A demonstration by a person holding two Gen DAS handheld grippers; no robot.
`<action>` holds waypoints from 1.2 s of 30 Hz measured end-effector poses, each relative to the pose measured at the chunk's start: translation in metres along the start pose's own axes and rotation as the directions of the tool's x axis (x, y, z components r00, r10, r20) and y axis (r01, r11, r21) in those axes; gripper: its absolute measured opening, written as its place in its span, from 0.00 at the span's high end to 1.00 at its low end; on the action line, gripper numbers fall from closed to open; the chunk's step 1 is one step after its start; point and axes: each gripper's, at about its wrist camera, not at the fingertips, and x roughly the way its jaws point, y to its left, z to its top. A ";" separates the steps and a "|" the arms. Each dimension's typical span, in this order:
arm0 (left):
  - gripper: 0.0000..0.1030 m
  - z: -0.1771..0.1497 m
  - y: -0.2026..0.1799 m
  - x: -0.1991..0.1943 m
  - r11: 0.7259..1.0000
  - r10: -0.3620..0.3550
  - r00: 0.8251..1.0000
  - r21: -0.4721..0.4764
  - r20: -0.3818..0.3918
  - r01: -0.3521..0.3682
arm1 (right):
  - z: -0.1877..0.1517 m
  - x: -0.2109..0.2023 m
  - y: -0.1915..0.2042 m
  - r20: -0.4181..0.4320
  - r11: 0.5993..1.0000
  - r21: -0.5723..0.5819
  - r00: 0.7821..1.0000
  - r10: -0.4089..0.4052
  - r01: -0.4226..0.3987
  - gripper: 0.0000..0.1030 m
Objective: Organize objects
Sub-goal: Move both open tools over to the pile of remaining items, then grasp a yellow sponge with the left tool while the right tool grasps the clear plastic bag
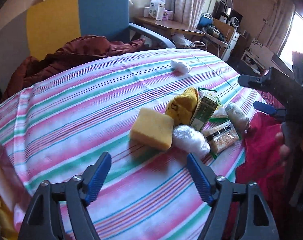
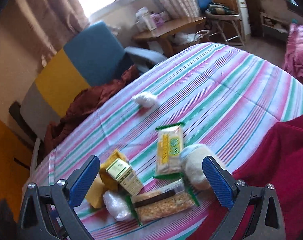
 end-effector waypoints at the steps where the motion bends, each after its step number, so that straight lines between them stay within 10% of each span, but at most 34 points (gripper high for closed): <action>1: 0.21 0.003 -0.002 0.003 1.000 -0.004 1.000 0.011 0.000 0.004 | -0.001 0.001 0.001 -0.007 1.000 -0.008 1.000 0.002 -0.002 0.00; 11: 0.18 0.032 -0.014 0.052 0.996 0.002 0.999 0.087 -0.042 0.002 | -0.010 0.013 0.008 -0.062 0.999 -0.035 0.998 0.010 -0.012 0.00; 20: 0.35 0.036 0.017 0.091 0.991 -0.112 0.987 -0.082 -0.112 0.103 | -0.012 0.023 0.013 -0.092 0.998 -0.056 0.996 -0.009 0.004 0.00; 36: 0.42 -0.043 0.025 0.028 0.990 -0.085 0.996 -0.115 -0.036 0.080 | -0.026 0.033 0.050 -0.064 0.966 -0.257 0.998 -0.020 0.003 0.00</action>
